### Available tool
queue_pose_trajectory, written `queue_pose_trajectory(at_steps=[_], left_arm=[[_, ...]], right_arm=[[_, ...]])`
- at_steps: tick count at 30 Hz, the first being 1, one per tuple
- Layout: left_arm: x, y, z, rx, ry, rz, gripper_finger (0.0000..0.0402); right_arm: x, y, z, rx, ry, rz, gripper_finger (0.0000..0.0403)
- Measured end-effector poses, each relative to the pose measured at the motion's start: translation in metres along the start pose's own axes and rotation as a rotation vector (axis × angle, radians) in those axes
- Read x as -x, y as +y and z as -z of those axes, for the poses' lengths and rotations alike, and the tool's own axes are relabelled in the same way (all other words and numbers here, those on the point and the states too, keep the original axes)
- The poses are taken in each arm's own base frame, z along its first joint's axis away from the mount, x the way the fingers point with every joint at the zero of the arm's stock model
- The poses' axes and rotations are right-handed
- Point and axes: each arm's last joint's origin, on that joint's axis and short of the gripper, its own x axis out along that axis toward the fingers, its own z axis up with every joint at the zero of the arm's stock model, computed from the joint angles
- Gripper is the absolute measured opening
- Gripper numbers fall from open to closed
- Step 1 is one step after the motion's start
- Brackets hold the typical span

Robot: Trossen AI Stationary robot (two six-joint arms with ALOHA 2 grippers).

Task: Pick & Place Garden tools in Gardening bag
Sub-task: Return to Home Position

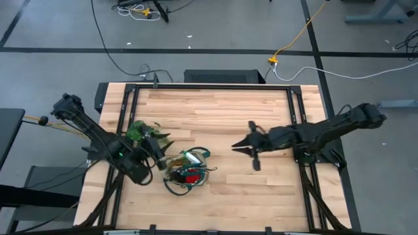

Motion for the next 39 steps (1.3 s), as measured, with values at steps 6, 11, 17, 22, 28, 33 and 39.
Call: queue_pose_trajectory(at_steps=[6,11,17,22,28,33,39], left_arm=[[-0.001,0.028,0.048,0.173,-0.052,0.107,0.0151],[0.000,0.051,0.078,0.263,-0.121,0.157,0.0151],[0.002,0.064,0.101,0.322,-0.199,0.340,0.0151],[-0.002,0.071,0.125,0.372,-0.225,0.332,0.0151],[-0.006,0.071,0.149,0.393,-0.229,0.407,0.0151],[-0.010,0.068,0.167,0.400,-0.213,0.471,0.0151],[-0.012,0.065,0.175,0.444,-0.232,0.485,0.0151]], right_arm=[[0.033,-0.011,0.035,-0.028,-0.151,0.003,0.0055],[0.050,-0.019,0.057,-0.043,-0.266,0.011,0.0055],[0.055,-0.024,0.083,-0.045,-0.315,0.081,0.0055],[0.053,-0.026,0.102,-0.069,-0.341,0.092,0.0055],[0.053,-0.025,0.117,-0.088,-0.360,0.040,0.0055],[0.052,-0.026,0.128,-0.086,-0.337,0.041,0.0055],[0.052,-0.028,0.153,-0.131,-0.318,0.034,0.0055]])
